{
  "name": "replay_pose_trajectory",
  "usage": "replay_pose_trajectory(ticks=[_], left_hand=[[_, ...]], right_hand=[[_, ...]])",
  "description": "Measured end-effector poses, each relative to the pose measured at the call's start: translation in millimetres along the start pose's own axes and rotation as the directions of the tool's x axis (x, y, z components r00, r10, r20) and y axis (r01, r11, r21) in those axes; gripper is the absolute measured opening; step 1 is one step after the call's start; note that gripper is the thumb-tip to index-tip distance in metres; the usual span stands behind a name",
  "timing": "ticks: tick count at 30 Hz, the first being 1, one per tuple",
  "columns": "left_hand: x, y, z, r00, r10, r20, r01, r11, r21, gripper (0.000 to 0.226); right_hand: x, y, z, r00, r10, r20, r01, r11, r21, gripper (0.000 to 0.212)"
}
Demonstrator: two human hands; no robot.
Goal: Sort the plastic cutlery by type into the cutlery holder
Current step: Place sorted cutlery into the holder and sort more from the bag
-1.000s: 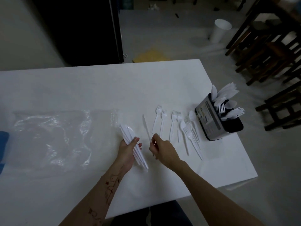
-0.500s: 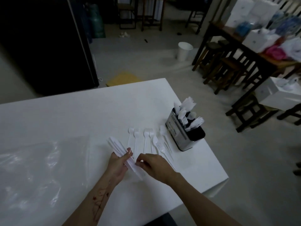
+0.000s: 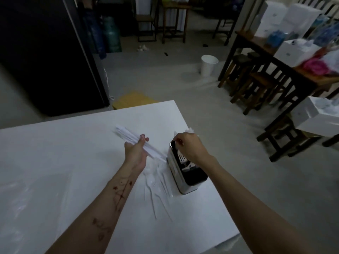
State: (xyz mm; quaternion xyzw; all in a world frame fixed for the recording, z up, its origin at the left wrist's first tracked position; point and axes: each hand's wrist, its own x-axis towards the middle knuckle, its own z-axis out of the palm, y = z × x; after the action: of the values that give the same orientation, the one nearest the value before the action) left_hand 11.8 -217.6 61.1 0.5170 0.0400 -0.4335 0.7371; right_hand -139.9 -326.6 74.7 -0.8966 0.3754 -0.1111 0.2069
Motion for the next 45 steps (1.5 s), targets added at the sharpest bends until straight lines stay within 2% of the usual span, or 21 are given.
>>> replay_pose_trajectory(ticks=[7,12,16,21,25,28,30,34,38,42,45], left_hand=[[24.6,-12.9,65.4,0.993,0.111,-0.032,-0.112,0.993,-0.031,0.043],[21.0,-38.3,87.7,0.954,0.291,-0.078,-0.277,0.949,0.148,0.030],[16.0,-54.7,89.1,0.921,0.389,-0.012,-0.362,0.869,0.338,0.040],[4.7,-66.1,84.3,0.897,0.428,0.116,-0.426,0.763,0.486,0.035],[-3.3,-66.9,86.3,0.893,0.384,0.236,-0.448,0.706,0.548,0.032],[-6.6,-70.7,87.7,0.887,0.410,0.214,-0.458,0.714,0.530,0.034],[-5.1,-72.2,87.6,0.883,0.430,0.191,-0.462,0.715,0.525,0.033],[-0.4,-76.3,82.9,0.876,0.382,0.294,-0.480,0.640,0.600,0.030],[5.0,-83.8,77.0,0.868,0.342,0.359,-0.496,0.609,0.619,0.027],[2.1,-81.3,77.1,0.853,0.294,0.430,-0.512,0.629,0.585,0.036],[2.3,-85.5,72.0,0.828,0.278,0.487,-0.556,0.523,0.646,0.045]], right_hand=[[24.1,26.2,-26.2,0.996,0.056,0.073,-0.069,0.980,0.187,0.033],[27.9,30.6,-31.1,0.993,0.064,0.103,-0.095,0.941,0.325,0.030],[27.9,36.0,-31.0,0.992,0.062,0.108,-0.100,0.915,0.391,0.030],[22.3,39.4,-25.2,0.994,0.104,0.017,-0.099,0.863,0.496,0.027],[15.6,37.8,-20.3,0.979,0.184,-0.092,-0.081,0.758,0.647,0.025],[13.6,36.4,-20.0,0.956,0.258,-0.137,-0.070,0.658,0.750,0.027],[12.8,37.1,-19.1,0.946,0.278,-0.165,-0.051,0.633,0.773,0.028],[10.6,37.1,-16.9,0.932,0.288,-0.222,-0.008,0.626,0.780,0.025],[9.3,31.2,-19.9,0.941,0.218,-0.259,0.048,0.672,0.739,0.020],[12.5,23.2,-25.6,0.974,0.023,-0.224,0.132,0.748,0.650,0.050],[18.5,12.0,-28.9,0.967,-0.134,-0.218,0.236,0.794,0.561,0.061]])
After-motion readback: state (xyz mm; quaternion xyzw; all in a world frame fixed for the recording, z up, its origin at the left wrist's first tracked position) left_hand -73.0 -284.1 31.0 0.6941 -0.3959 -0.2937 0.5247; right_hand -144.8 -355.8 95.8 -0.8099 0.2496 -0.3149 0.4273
